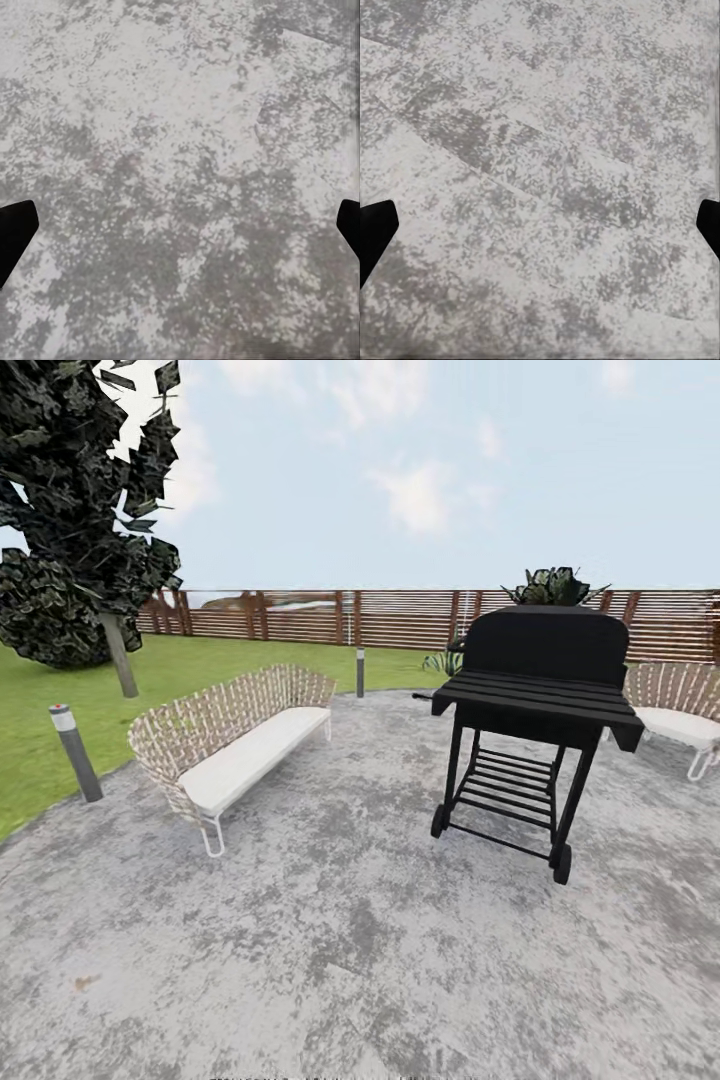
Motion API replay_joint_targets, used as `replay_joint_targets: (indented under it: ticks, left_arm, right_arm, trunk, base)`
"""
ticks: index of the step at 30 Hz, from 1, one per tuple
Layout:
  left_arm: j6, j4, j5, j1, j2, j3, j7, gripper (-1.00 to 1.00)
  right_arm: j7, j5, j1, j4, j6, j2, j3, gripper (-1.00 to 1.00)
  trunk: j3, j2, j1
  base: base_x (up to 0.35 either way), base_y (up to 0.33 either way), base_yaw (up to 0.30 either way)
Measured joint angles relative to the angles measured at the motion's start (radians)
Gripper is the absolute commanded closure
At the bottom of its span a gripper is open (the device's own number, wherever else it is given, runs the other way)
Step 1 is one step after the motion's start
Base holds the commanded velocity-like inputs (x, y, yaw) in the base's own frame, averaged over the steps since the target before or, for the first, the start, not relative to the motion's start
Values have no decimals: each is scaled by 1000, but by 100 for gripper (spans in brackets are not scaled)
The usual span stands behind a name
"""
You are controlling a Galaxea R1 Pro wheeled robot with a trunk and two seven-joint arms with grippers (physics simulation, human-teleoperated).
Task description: Pick up the pesticide atomizer in the garden and spray insectifuge to fully cover both potted plants in the garden.
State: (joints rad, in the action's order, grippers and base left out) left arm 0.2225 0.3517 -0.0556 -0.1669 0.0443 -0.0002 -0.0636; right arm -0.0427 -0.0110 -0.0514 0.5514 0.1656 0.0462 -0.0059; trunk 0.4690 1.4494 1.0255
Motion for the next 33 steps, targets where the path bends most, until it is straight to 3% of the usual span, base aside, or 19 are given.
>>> replay_joint_targets:
  ticks: [12, 33]
  left_arm:
    - [0, 0, 0, 0, 0, 2, 0, -100]
    - [1, 0, 0, 0, 2, 3, 0, -100]
  right_arm:
    - [0, 0, 0, 0, 0, 0, 0, -100]
    - [0, -1, 0, 1, 0, 0, 0, -100]
  trunk:
    - [4, 0, 0]
    - [29, 0, 0]
  base:
    - [-187, 256, -296]
    - [-7, 304, -208]
